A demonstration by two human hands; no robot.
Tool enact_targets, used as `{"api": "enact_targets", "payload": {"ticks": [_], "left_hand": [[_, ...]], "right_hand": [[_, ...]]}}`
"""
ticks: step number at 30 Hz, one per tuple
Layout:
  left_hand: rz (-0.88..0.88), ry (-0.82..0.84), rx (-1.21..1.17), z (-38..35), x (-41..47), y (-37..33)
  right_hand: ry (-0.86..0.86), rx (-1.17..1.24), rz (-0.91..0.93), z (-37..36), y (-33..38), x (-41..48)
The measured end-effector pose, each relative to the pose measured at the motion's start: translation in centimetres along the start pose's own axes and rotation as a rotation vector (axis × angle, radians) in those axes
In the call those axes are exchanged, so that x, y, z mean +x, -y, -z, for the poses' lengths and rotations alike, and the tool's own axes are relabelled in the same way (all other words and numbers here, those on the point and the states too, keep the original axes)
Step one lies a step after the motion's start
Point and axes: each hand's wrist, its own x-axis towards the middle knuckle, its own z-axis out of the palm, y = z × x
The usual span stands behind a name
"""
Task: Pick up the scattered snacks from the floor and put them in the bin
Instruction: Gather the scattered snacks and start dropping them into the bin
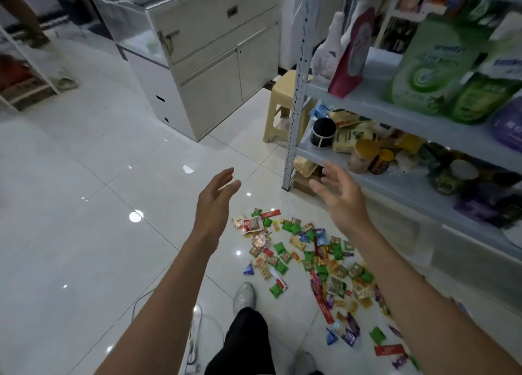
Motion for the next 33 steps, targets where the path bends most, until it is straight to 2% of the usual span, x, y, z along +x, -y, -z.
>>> {"api": "enact_targets", "payload": {"ticks": [6, 11, 15, 20, 25, 33], "left_hand": [[-0.016, 0.065, 0.057, 1.2, 11.0, 3.1], [-0.001, 0.075, 0.115, 0.8, 18.2, 9.7], [0.017, 0.048, 0.112, -1.1, 23.2, 18.8], [0.063, 0.047, 0.096, -4.6, 28.2, 33.3], [0.041, 0.059, 0.096, -7.8, 33.0, 46.6], [-0.04, 0.048, 0.087, -10.6, 40.0, 61.2]], "right_hand": [[0.0, -0.014, -0.043, -6.0, -3.4, 8.0], [-0.015, -0.01, -0.085, -10.2, -9.9, 14.2], [0.013, -0.048, -0.096, -13.5, -19.3, 18.1], [0.043, -0.063, -0.102, -18.2, -33.7, 21.4], [0.04, -0.067, -0.044, -22.6, -46.7, 24.9], [0.059, -0.107, 0.089, -27.9, -59.9, 30.1]]}}
